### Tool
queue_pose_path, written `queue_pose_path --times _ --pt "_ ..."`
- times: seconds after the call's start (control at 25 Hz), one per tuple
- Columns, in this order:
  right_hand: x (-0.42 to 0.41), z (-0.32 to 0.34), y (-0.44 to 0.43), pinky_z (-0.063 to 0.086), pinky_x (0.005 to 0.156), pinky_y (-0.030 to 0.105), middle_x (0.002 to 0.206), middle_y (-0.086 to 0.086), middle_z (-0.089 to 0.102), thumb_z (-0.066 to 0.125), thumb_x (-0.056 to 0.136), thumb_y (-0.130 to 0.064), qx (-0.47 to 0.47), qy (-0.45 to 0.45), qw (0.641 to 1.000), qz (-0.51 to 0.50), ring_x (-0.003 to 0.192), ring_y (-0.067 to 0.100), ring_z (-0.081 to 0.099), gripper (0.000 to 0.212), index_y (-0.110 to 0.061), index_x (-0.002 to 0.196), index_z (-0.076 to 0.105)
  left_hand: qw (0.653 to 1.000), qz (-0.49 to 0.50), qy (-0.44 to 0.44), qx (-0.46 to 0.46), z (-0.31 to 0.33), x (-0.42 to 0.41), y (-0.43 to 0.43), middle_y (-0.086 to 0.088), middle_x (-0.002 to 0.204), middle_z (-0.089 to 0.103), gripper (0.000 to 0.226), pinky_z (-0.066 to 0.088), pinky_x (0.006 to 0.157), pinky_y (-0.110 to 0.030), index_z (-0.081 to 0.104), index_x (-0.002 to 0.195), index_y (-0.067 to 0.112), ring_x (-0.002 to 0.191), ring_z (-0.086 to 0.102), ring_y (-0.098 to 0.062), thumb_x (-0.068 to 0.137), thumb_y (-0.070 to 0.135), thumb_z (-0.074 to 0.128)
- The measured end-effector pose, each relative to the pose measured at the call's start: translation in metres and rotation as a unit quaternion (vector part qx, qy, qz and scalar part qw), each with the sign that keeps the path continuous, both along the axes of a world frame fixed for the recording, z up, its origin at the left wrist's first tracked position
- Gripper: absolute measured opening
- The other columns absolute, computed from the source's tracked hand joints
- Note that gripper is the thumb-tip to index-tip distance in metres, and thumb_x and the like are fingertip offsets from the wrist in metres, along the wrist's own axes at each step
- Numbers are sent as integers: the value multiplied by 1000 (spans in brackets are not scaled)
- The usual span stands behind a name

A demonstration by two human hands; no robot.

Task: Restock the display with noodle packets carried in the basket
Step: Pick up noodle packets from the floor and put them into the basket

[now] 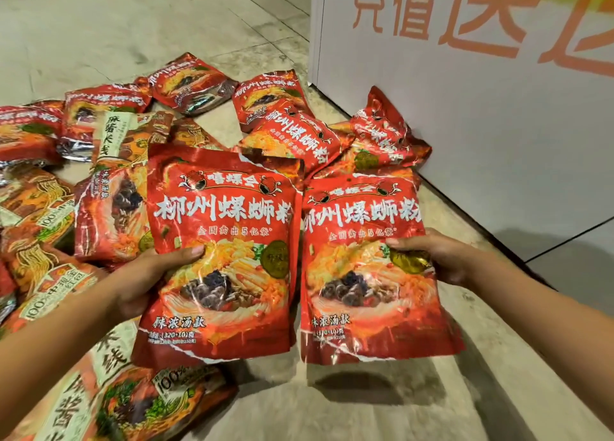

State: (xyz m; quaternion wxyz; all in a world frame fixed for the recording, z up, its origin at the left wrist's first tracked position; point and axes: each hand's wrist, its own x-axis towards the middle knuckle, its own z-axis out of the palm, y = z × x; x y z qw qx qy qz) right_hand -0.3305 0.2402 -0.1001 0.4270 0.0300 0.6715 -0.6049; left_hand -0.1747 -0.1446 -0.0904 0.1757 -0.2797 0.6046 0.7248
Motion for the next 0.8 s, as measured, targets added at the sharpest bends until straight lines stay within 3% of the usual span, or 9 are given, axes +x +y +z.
queue_pose_path --times 0.12,0.32,0.4,0.48,0.56,0.64,0.8 --pt "-6 -20 -9 60 63 32 96 9 76 100 18 -35 -32 -48 998 13 80 25 74 103 -11 111 62 999 13 -29 15 -14 3 -1 -12 90 77 112 57 50 -30 66 102 5 71 75 -23 1 40 98" --pt "-10 -56 -13 62 63 39 90 13 75 101 16 -23 -65 -159 984 -54 73 26 74 95 -7 103 67 996 40 -72 42 -31 4 -4 -10 84 77 116 57 48 -30 65 101 7 68 75 -22 -6 39 97" --pt "10 -57 -15 61 58 39 83 15 75 100 23 -15 -78 -225 968 -77 67 26 73 78 -4 95 72 992 62 -101 48 -25 11 -2 -7 89 77 112 58 51 -29 67 99 11 68 75 -17 -5 42 96" --pt "44 -47 -17 56 43 32 68 14 72 96 25 -8 -115 -276 948 -111 52 23 70 51 -2 72 76 986 64 -144 62 -9 24 -1 -8 101 76 107 60 64 -36 69 101 15 77 75 -20 1 45 98" --pt "83 -28 -19 57 45 34 68 13 73 100 13 -15 -135 -313 928 -149 54 23 71 58 -4 66 77 979 51 -182 71 16 41 1 -10 105 75 97 61 68 -39 75 98 16 84 75 -23 9 45 99" --pt "116 -8 -16 60 53 38 76 13 75 101 11 -19 -146 -345 911 -174 63 25 73 67 -5 73 79 974 45 -206 81 48 60 7 -10 103 76 82 61 65 -39 80 90 18 85 75 -25 15 43 100" --pt "158 69 -17 60 57 39 86 13 75 101 17 -26 -129 -358 907 -182 70 27 74 90 -6 99 71 964 60 -248 76 136 98 8 -13 102 75 98 61 63 -39 71 104 13 83 75 -27 15 39 101"
